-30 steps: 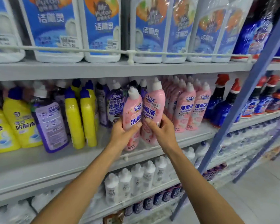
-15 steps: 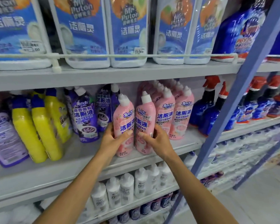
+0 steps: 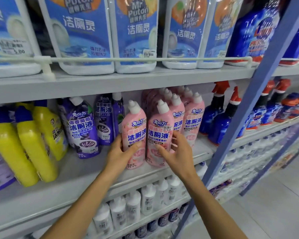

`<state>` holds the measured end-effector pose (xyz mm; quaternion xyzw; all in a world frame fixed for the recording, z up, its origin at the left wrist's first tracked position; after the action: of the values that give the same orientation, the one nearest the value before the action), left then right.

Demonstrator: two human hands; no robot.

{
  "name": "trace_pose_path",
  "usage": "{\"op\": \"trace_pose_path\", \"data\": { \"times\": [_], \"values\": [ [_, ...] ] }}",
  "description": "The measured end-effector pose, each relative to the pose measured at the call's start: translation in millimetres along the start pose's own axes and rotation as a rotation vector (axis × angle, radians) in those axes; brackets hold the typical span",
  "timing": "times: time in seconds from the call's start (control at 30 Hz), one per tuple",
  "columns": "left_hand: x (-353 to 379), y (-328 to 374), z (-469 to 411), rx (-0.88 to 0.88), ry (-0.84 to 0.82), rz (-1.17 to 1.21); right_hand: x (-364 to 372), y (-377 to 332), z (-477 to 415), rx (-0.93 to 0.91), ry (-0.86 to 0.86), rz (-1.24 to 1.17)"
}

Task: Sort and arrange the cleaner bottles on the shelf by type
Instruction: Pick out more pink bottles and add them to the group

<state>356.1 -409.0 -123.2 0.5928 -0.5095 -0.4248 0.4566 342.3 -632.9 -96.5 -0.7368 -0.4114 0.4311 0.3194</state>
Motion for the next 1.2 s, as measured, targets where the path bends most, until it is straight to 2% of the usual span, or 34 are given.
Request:
{"op": "trace_pose_path", "data": {
  "times": [0.1, 0.17, 0.33, 0.8, 1.2],
  "values": [
    [4.5, 0.3, -2.8, 0.028, -0.016, 0.005, 15.1, -7.2, 8.8, 0.019, 0.206, -0.026],
    [5.0, -2.0, -5.0, 0.032, -0.044, 0.008, 20.5, -7.9, 6.9, 0.030, 0.262, -0.019],
    [4.1, -7.1, -6.1, 0.043, -0.093, 0.025, 3.1, 0.5, 1.3, 0.065, 0.117, -0.074],
    [65.1, 4.7, 2.7, 0.038, -0.274, 0.110, -67.6, 29.7, -15.6, 0.057, -0.026, -0.009],
    [110.6, 12.9, 8.9, 0.066, -0.103, 0.008, -114.4, 70.0, -51.3, 0.008, -0.150, 0.001]
  ]
}}
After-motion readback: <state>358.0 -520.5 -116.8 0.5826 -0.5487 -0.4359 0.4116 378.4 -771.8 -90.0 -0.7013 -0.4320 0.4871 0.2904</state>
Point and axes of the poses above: each hand's wrist, its own z-axis away from the middle knuckle, its own x-axis out of the palm, y = z × x, the point moved 5 cm from there along -z, towards the middle knuckle, and after that the axes turned 4 degrees about x, right-handed, at the moved point
